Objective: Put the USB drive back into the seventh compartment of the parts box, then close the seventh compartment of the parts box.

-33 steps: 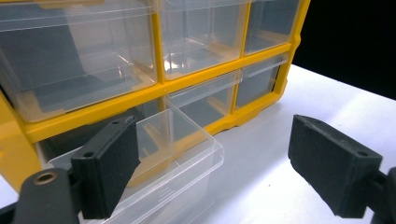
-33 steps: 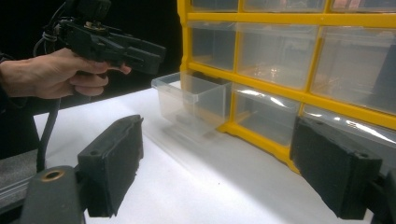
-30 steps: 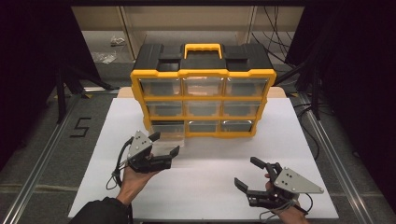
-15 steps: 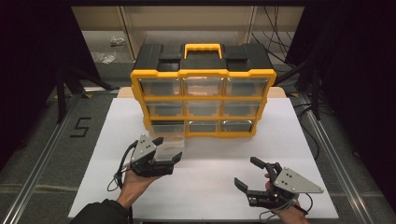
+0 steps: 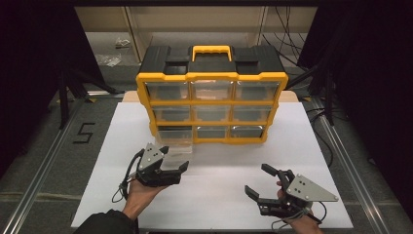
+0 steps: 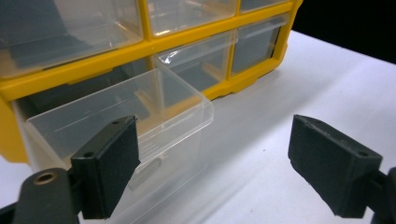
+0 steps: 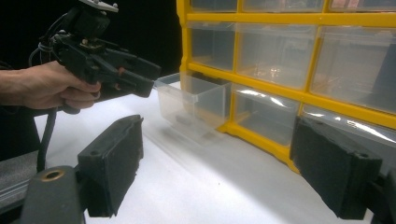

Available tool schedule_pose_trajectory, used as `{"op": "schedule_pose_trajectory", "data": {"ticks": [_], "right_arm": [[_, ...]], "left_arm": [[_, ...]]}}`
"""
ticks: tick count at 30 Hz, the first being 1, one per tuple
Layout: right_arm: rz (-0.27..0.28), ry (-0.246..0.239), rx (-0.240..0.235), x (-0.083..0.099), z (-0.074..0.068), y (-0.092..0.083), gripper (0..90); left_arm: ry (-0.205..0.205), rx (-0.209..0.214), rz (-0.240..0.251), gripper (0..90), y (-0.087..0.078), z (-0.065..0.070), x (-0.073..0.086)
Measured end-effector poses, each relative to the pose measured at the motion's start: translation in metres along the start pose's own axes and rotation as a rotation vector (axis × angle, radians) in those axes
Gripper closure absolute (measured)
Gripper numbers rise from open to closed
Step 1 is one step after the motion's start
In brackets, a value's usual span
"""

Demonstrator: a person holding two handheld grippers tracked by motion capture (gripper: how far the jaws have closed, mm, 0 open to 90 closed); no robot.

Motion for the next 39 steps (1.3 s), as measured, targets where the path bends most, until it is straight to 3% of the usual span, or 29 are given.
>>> {"op": "schedule_pose_trajectory", "data": {"ticks": [14,24,28,29,31,35,36,39], "right_arm": [[0.001,0.001,0.002,0.000,0.000,0.000,18.3],[0.002,-0.001,-0.001,0.000,0.000,0.001,18.3],[0.003,-0.002,-0.001,0.000,0.000,0.001,18.3],[0.000,-0.003,-0.002,0.000,0.000,0.001,18.3],[0.000,-0.003,-0.002,0.000,0.000,0.001,18.3],[-0.006,-0.008,-0.005,0.001,-0.002,0.002,18.4],[-0.006,-0.008,-0.005,0.001,-0.002,0.002,18.4],[-0.007,-0.009,-0.005,0.001,-0.002,0.002,18.5]], "left_arm": [[0.014,-0.033,-0.102,17.1,0.005,-0.001,0.008],[0.034,0.005,-0.171,27.9,0.008,0.001,0.016],[0.043,0.008,-0.197,38.0,0.010,0.002,0.017],[0.043,0.002,-0.203,45.3,0.011,0.002,0.018],[0.050,-0.003,-0.215,48.0,0.012,0.002,0.019],[0.047,-0.005,-0.216,66.0,0.012,0.000,0.019],[0.047,-0.003,-0.219,66.0,0.012,0.000,0.019],[0.048,-0.002,-0.219,77.6,0.013,-0.003,0.020]]}}
Point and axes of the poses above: each handheld gripper's, and its own axes: y roughly forward along the jaws, x roughly out of its underside, z roughly to its right, the point moved 1 cm from there along y, roughly forward along the jaws, and after that the axes turned 13 degrees about z, right-handed, at the moved point
